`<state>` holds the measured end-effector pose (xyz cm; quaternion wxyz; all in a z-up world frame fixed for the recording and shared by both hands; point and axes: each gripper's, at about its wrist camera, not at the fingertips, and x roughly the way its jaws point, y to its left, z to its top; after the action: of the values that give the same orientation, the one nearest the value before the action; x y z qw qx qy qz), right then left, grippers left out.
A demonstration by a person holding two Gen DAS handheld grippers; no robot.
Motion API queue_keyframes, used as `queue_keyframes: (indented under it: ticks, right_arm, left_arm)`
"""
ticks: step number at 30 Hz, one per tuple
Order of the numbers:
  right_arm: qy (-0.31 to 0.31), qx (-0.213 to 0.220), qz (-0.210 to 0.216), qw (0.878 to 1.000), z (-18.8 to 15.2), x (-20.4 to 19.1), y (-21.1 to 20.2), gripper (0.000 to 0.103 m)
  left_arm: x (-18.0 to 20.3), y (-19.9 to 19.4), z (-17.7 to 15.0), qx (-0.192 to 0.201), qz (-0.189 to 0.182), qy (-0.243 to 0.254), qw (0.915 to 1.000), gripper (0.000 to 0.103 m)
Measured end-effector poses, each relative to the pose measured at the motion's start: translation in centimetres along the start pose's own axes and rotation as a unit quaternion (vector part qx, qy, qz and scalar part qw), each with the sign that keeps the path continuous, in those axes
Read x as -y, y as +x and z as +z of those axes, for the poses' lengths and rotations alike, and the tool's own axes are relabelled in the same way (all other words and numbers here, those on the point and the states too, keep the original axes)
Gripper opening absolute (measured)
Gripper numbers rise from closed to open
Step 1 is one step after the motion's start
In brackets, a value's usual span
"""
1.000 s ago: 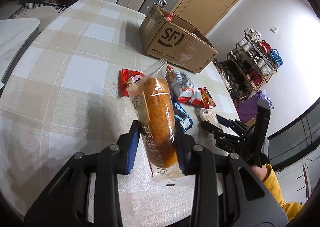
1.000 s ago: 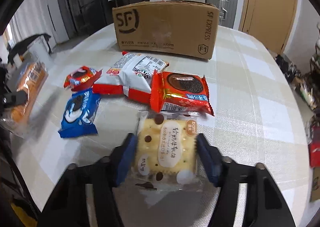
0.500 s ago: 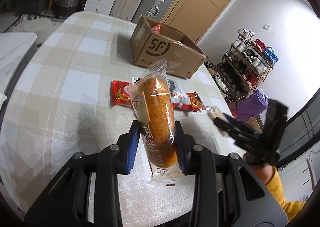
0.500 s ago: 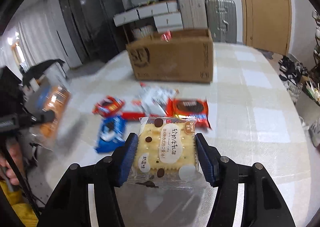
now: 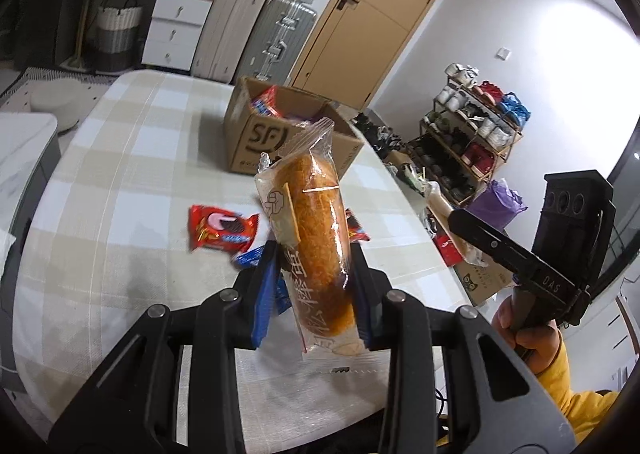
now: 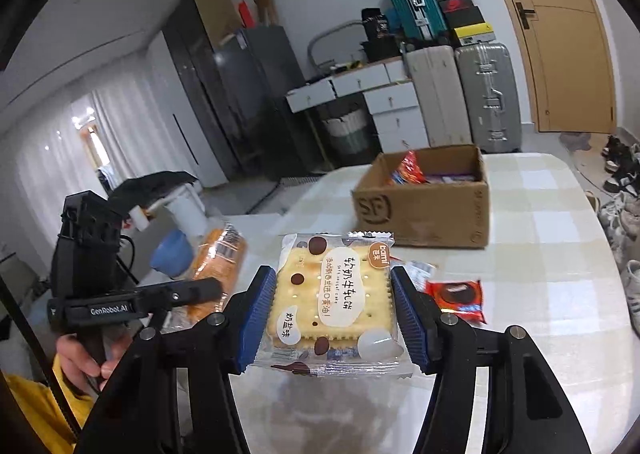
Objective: Organize snacks
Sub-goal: 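Lift the bread roll and cracker pack and carry them over the box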
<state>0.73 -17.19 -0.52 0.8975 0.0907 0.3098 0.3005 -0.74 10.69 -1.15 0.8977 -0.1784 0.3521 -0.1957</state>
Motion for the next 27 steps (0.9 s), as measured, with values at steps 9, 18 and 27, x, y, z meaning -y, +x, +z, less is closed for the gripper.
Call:
queue_keyframes:
  ticks: [9, 18, 27]
  right_arm:
    - [0.001, 0.027, 0.012, 1.000, 1.7, -1.3, -1.8, 0.059]
    - [-0.008, 0.021, 0.010, 1.000, 2.9, -1.4, -0.8, 0.059]
    - [-0.030, 0.059, 0.005, 0.998, 8.0, -0.6, -0.8, 0.059]
  left_arm:
    - [1.6, -2.1, 1.6, 0.018, -0.005, 0.011, 0.9998, 0.030]
    - [2.4, -2.6, 4.3, 0.032, -0.015, 0.025, 0.9991, 0.030]
    - [2.6, -0.8, 9.8, 0.043, -0.022, 0.030, 0.9984, 0.030]
